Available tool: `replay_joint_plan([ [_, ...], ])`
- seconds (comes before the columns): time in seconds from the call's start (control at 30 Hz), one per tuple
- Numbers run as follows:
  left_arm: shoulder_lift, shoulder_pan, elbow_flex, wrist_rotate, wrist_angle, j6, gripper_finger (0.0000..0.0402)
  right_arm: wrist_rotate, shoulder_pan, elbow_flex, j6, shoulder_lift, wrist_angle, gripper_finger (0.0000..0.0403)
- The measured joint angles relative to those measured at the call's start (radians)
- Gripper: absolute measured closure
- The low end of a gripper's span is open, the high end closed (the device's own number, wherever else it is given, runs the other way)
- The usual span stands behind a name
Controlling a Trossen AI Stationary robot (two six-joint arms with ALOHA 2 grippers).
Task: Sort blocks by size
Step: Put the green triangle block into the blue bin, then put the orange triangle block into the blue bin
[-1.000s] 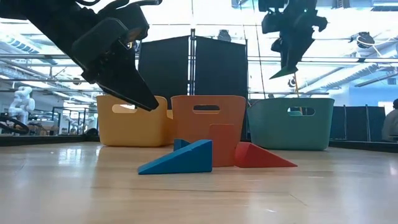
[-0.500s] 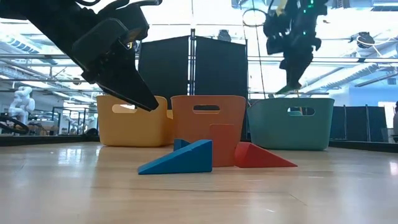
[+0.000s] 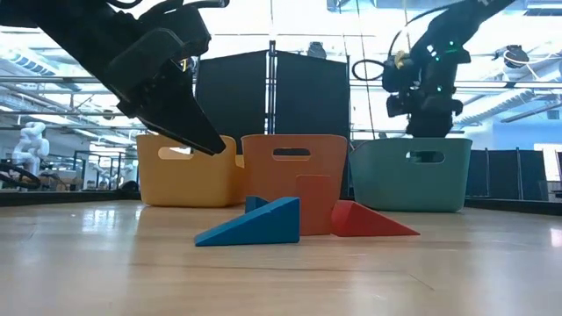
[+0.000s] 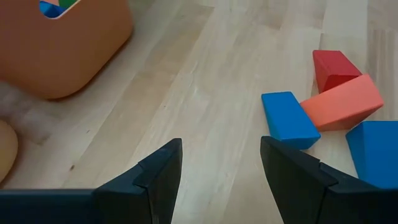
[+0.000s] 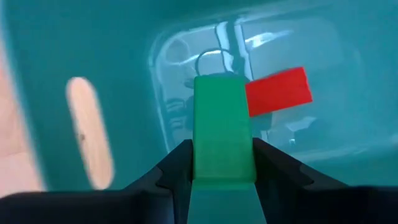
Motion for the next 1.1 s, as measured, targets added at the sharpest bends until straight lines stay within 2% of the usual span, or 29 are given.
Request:
replay_joint_plan([
  [0.27, 0.0, 0.011, 0.0, 0.0, 0.009, 0.0, 0.0183, 0.001, -0.046, -0.028, 0.034, 0.033, 0.041, 0.027],
  [0.6, 0.0, 0.011, 0.0, 0.001, 0.025, 0.003, 0.0183, 0.002, -0.052, -0.028, 0.074, 0.225, 0.158, 0.0268],
  [0.8, 0.0, 0.011, 0.0, 0.001, 0.024, 0.024, 0.0183, 0.002, -0.063, -0.028, 0.064, 0.278, 0.165, 0.0267],
  [0.93, 0.0, 0.011, 0.0, 0.001, 0.024, 0.024, 0.0183, 0.004, -0.063, -0.028, 0.054, 0.273, 0.18, 0.025],
  [1.1, 0.0, 0.011, 0.0, 0.001, 0.024, 0.026, 0.0183, 0.01, -0.063, -0.028, 0.055, 0.24, 0.178, 0.0207],
])
